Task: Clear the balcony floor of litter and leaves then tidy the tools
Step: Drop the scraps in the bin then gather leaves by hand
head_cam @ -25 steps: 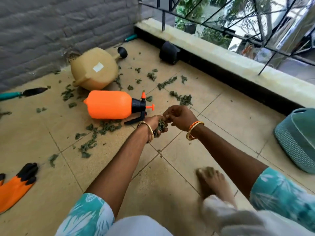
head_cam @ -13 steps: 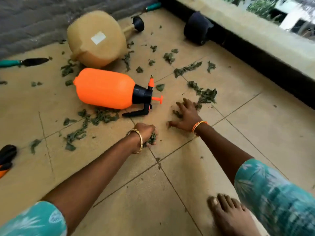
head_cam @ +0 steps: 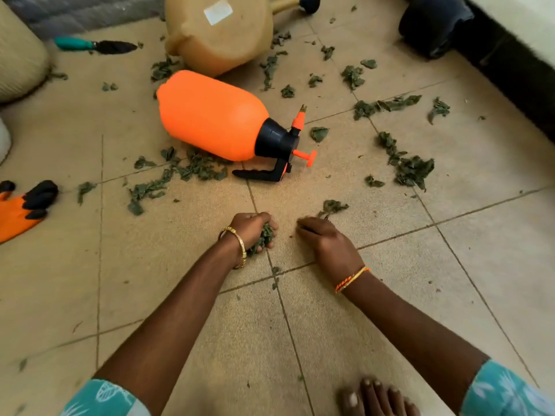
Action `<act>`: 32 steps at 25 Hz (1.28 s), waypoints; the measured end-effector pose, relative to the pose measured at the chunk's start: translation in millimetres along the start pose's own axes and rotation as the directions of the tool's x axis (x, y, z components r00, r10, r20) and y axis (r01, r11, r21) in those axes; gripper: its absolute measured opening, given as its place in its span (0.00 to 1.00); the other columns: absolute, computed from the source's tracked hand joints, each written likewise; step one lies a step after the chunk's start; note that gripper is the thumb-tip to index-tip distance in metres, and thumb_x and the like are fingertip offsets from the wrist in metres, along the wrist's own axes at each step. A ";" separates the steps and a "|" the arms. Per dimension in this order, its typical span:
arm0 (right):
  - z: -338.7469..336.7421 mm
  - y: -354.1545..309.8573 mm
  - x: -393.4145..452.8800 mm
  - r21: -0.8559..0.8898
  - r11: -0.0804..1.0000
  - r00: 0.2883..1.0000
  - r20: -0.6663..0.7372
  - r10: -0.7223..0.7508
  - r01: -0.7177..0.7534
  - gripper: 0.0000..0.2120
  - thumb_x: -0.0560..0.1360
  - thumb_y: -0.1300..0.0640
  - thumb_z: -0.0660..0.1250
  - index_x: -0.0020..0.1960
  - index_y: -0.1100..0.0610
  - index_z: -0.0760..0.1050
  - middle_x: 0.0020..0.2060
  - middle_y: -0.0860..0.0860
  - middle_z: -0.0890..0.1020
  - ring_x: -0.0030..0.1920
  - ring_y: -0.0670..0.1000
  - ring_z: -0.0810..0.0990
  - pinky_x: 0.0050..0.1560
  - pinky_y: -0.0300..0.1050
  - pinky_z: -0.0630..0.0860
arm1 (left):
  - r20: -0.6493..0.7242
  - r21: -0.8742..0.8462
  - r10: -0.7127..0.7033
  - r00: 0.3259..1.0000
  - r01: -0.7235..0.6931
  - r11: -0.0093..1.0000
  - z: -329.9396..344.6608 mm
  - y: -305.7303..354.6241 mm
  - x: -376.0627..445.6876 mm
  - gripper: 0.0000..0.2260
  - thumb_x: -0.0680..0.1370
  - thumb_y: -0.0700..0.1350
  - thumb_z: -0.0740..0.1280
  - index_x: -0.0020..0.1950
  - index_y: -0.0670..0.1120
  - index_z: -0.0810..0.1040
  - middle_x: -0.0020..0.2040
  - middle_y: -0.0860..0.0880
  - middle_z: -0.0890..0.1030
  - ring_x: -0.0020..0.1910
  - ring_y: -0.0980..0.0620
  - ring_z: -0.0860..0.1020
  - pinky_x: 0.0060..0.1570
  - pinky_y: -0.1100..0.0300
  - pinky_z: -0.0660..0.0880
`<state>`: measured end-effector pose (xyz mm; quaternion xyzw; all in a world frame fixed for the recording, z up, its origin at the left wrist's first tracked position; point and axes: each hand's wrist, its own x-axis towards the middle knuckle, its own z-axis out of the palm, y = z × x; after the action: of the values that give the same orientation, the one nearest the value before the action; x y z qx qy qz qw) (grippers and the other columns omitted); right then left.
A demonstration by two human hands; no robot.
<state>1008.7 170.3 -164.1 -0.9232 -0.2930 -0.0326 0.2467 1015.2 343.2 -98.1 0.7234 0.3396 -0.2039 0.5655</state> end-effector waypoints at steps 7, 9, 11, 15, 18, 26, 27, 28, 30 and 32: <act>-22.6 -18.7 28.9 0.168 0.985 0.996 -0.083 0.036 -0.022 0.12 0.65 0.74 0.66 0.44 0.64 0.82 0.41 0.60 0.84 0.43 0.59 0.83 0.43 0.51 0.81 | -0.073 -0.193 -0.032 0.997 0.017 0.981 11.5 -13.3 -29.9 0.16 0.80 0.51 0.61 0.40 0.42 0.79 0.33 0.47 0.81 0.21 0.55 0.75 0.19 0.69 0.65; -24.9 -46.3 26.3 0.265 0.964 0.990 -0.134 0.036 0.001 0.11 0.68 0.67 0.65 0.49 0.62 0.80 0.39 0.59 0.84 0.38 0.59 0.83 0.37 0.50 0.80 | -0.135 -0.215 -0.044 0.990 0.014 0.976 11.7 -21.9 -36.7 0.21 0.79 0.59 0.60 0.41 0.43 0.79 0.33 0.48 0.81 0.26 0.54 0.78 0.24 0.67 0.71; -18.7 -72.7 17.0 0.275 0.959 0.994 -0.064 0.084 -0.064 0.17 0.72 0.64 0.62 0.60 0.54 0.69 0.40 0.58 0.83 0.37 0.60 0.82 0.34 0.51 0.78 | -0.155 -0.287 -0.052 0.986 0.005 0.958 10.6 -36.3 -41.2 0.23 0.76 0.64 0.59 0.41 0.46 0.79 0.37 0.46 0.81 0.36 0.48 0.80 0.34 0.60 0.74; -19.4 -96.5 -0.6 0.564 0.820 0.995 0.068 0.074 -0.100 0.28 0.73 0.68 0.60 0.70 0.54 0.59 0.44 0.57 0.84 0.39 0.53 0.82 0.39 0.45 0.79 | -0.190 -0.549 -0.078 0.979 -0.040 0.835 4.7 -58.9 -51.3 0.14 0.78 0.55 0.64 0.40 0.46 0.79 0.34 0.48 0.79 0.31 0.51 0.77 0.27 0.63 0.70; -23.9 -74.3 0.4 0.555 0.827 0.992 -0.021 0.124 -0.092 0.22 0.73 0.69 0.60 0.66 0.61 0.67 0.58 0.57 0.78 0.57 0.52 0.78 0.58 0.47 0.75 | -0.208 -0.645 -0.133 0.969 -0.034 0.763 -3.9 -67.4 -58.4 0.12 0.79 0.50 0.65 0.38 0.45 0.74 0.30 0.49 0.76 0.22 0.55 0.72 0.19 0.68 0.64; 12.6 -58.7 -25.7 0.125 0.991 0.971 0.231 -0.065 0.036 0.27 0.75 0.49 0.65 0.65 0.67 0.68 0.66 0.66 0.68 0.68 0.65 0.66 0.68 0.57 0.66 | -0.163 -0.719 -0.223 0.961 0.039 0.694 -16.6 -91.8 -64.8 0.08 0.76 0.43 0.65 0.38 0.44 0.71 0.25 0.49 0.75 0.20 0.55 0.71 0.17 0.71 0.59; 15.5 -66.0 -38.6 0.122 0.987 0.971 0.201 -0.128 0.105 0.23 0.74 0.54 0.68 0.63 0.67 0.71 0.64 0.66 0.71 0.65 0.65 0.70 0.65 0.57 0.70 | -0.139 -0.719 -0.216 0.967 0.052 0.693 -15.8 -90.4 -65.6 0.08 0.76 0.42 0.65 0.38 0.43 0.71 0.27 0.48 0.76 0.20 0.55 0.73 0.16 0.71 0.59; 16.2 -71.5 -49.0 0.111 0.979 0.968 0.164 -0.188 0.171 0.19 0.72 0.60 0.70 0.60 0.67 0.74 0.61 0.66 0.74 0.62 0.65 0.73 0.61 0.56 0.74 | -0.114 -0.717 -0.209 0.971 0.065 0.695 -14.7 -88.7 -65.6 0.08 0.76 0.42 0.64 0.38 0.43 0.71 0.29 0.47 0.76 0.21 0.55 0.74 0.16 0.71 0.59; 12.5 -74.2 -61.1 0.054 0.961 0.958 0.085 -0.274 0.270 0.12 0.69 0.69 0.66 0.52 0.66 0.79 0.52 0.62 0.80 0.53 0.62 0.79 0.49 0.51 0.80 | -0.076 -0.709 -0.197 0.977 0.086 0.700 -11.1 -86.0 -64.9 0.08 0.77 0.41 0.63 0.38 0.43 0.71 0.30 0.46 0.76 0.22 0.55 0.76 0.15 0.72 0.58; 5.3 -73.9 -60.6 0.023 0.950 0.948 0.067 -0.311 0.310 0.09 0.66 0.71 0.64 0.42 0.65 0.81 0.42 0.59 0.81 0.43 0.60 0.80 0.35 0.48 0.81 | -0.060 -0.714 -0.186 0.981 0.088 0.695 -7.3 -83.6 -63.7 0.08 0.77 0.40 0.62 0.38 0.43 0.71 0.29 0.48 0.76 0.23 0.55 0.77 0.15 0.72 0.58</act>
<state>917.0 193.2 -148.9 -0.8646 -0.4432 -0.0371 0.2338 910.5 344.4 -109.6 0.4350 0.4800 -0.0531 0.7600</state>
